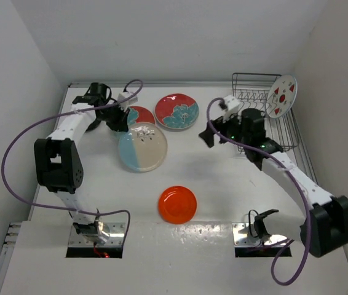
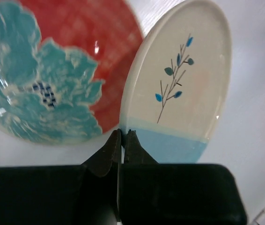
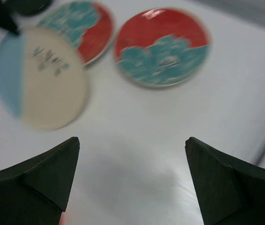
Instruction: Load the plates into the dish rack
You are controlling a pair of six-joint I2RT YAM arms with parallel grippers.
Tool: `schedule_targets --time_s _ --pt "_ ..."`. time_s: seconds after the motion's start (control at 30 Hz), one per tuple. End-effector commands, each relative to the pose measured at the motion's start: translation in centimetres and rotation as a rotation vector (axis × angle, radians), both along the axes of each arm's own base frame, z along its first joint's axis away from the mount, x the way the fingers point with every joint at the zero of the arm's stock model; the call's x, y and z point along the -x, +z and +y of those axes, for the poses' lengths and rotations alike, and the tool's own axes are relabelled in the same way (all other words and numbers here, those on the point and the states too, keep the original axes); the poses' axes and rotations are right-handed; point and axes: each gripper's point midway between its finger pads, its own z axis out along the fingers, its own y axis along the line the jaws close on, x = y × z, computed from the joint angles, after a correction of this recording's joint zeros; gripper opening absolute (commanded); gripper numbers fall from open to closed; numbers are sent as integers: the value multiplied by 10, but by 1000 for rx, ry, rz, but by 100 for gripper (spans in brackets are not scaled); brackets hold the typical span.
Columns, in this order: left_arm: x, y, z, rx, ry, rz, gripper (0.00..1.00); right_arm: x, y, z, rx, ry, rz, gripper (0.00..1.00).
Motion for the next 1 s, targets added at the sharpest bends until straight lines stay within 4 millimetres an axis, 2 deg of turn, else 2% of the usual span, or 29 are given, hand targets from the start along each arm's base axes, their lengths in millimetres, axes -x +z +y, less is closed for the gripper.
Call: schedule_targets --time_s 0.0,0.03,0.07,0.1,0.13,0.17,0.2,0.23,0.3,0.33,0.37,0.43,0.47,0.53,0.57,0.63,0.7,0.73,0.77,0.87,0.93,0.97 --pt "10 44 -36 61 -143 -110 0 28 -38 67 -86 245 137 93" --pt "13 43 -36 57 -150 -112 0 28 -61 84 -91 263 213 93" --pt "19 36 -41 55 -172 -96 0 21 -57 93 -102 274 200 93" --pt "22 33 -44 50 -194 -95 0 25 -59 107 -99 305 213 92" --pt "26 31 -44 47 -201 -96 0 14 -72 120 -92 309 243 92" --pt "28 36 -51 42 -238 -118 0 12 -77 126 -93 320 250 92" --pt "31 32 -51 42 -238 -106 0 7 -76 131 -103 321 241 92" --pt "30 33 -55 28 -259 -137 0 -3 -91 141 -112 342 251 93" --pt "33 29 -63 17 -281 -134 0 -13 -100 150 -124 366 283 93" --pt "31 33 -64 18 -281 -154 0 -14 -113 155 -136 383 327 93" --pt "33 33 -68 16 -300 -159 0 -18 -119 160 -162 403 355 93" --pt "34 36 -70 8 -306 -169 0 -25 -115 169 -203 437 333 93" --pt "32 37 -71 9 -306 -178 0 -17 -129 175 -233 474 393 93" --pt "32 37 -71 9 -306 -178 0 -18 -122 187 -275 528 372 93" --pt "32 37 -71 9 -306 -178 0 -3 -136 194 -324 579 470 93" --pt "30 40 -71 9 -306 -187 0 6 -136 204 -368 630 489 90" --pt "30 41 -75 14 -309 -191 0 21 -145 210 -384 647 512 83" --pt "28 45 -76 17 -302 -197 0 21 -144 211 -387 653 496 78" --pt "27 41 -76 17 -302 -188 0 24 -144 212 -389 657 501 66" --pt "22 49 -77 22 -294 -209 0 26 -136 216 -399 673 490 46" --pt "13 55 -77 13 -288 -237 0 19 -123 213 -402 652 439 19" --pt "7 61 -74 -5 -268 -253 0 9 -112 208 -406 596 392 0"
